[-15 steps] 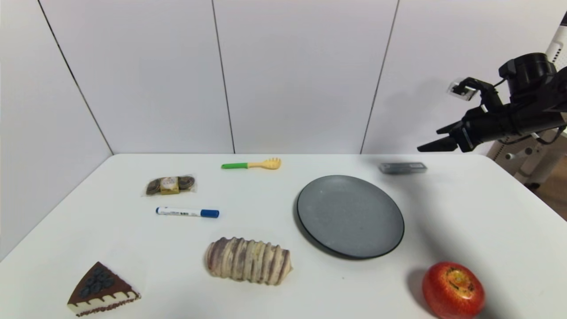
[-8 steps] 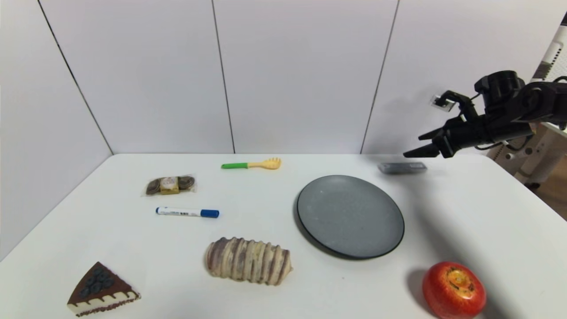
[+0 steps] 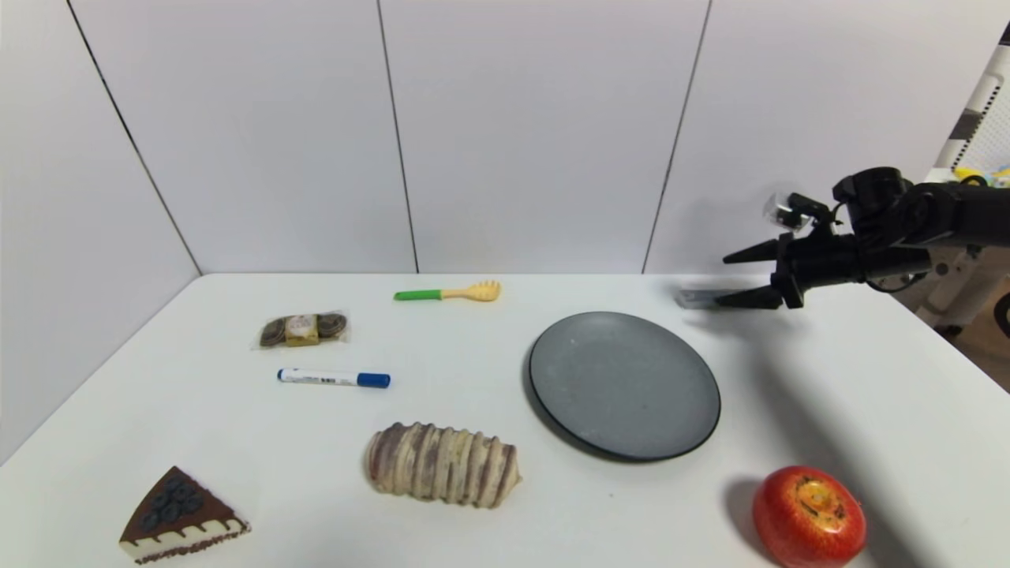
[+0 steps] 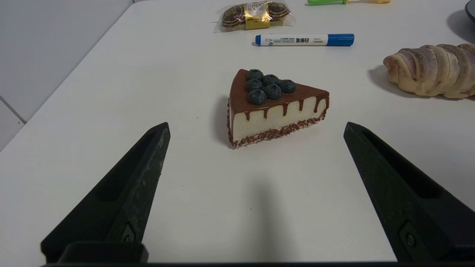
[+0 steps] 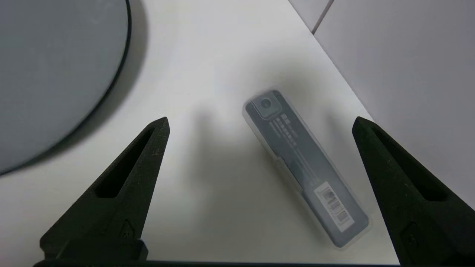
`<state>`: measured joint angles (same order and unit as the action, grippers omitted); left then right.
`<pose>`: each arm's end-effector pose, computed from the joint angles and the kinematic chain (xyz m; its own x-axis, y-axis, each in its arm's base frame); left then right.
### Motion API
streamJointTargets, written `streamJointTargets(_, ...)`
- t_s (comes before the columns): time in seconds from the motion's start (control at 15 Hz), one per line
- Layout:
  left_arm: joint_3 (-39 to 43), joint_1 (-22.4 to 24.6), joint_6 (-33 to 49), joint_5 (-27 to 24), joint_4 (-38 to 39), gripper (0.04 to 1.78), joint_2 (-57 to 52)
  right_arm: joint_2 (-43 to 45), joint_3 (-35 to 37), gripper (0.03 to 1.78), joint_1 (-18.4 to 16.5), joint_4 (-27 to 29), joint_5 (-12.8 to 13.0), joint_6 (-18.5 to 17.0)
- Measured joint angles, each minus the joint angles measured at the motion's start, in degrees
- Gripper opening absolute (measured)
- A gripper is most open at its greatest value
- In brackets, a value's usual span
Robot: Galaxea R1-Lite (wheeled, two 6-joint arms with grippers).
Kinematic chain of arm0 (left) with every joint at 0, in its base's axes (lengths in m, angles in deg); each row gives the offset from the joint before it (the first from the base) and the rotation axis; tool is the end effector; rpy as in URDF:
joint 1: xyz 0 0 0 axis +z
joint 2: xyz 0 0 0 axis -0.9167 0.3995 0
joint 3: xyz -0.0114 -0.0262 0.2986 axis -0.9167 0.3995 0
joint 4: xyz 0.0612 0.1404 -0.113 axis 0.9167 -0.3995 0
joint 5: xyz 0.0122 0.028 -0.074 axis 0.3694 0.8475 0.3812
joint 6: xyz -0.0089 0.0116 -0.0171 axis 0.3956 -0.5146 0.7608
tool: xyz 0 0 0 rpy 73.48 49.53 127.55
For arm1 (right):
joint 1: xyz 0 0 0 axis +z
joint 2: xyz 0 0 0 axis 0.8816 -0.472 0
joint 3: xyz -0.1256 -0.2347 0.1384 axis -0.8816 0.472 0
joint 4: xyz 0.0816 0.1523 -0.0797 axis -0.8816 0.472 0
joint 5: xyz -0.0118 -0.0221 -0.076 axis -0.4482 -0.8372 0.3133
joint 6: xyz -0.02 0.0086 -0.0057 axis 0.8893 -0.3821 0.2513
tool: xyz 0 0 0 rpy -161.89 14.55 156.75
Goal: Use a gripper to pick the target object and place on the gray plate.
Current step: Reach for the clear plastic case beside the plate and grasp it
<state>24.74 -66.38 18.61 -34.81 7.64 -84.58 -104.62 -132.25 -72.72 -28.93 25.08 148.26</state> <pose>-0.0228 -0.0001 0.0753 1.0000 -0.0020 -0.0020 0.0020 0.9999 0.0146 0.4450 -0.0683 0.1579 0.5385 0.6716 -0.5089 -0.8362 0.5006 -0.2242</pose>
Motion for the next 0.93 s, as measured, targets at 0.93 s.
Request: streamJointTargets(0.93,0.00,0.02,-0.01,0.00,0.00,1.69,0.02,-4.83,-0.46,1.70,-1.54,-8.98,-3.62,-12.19)
